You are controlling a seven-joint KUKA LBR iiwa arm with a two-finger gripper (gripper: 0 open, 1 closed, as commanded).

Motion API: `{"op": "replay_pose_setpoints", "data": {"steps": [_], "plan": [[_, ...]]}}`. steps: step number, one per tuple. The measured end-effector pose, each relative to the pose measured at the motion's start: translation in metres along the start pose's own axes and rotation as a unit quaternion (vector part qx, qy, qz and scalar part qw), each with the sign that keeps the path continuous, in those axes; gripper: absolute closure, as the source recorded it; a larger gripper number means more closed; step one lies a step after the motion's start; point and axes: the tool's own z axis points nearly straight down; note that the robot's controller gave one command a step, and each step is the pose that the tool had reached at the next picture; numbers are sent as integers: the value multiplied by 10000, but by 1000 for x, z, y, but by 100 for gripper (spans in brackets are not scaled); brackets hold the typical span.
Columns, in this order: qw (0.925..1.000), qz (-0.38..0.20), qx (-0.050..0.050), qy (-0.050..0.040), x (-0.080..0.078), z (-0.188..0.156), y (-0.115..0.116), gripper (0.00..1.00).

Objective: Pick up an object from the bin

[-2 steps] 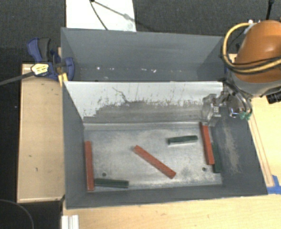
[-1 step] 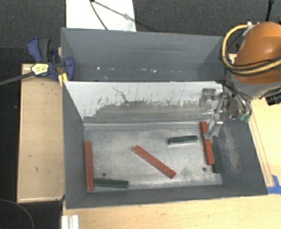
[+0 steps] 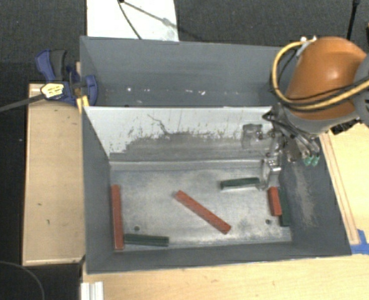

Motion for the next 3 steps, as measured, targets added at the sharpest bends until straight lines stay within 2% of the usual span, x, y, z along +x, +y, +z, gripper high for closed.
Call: {"op": "replay_pose_setpoints", "data": {"steps": [1, 2, 3], "plan": [[9997, -262, -2, 33, -11, 129, -13, 0], [9997, -264, 8, -4, -13, 125, -13, 100], [9996, -267, 8, -4, -13, 125, -13, 0]]}}
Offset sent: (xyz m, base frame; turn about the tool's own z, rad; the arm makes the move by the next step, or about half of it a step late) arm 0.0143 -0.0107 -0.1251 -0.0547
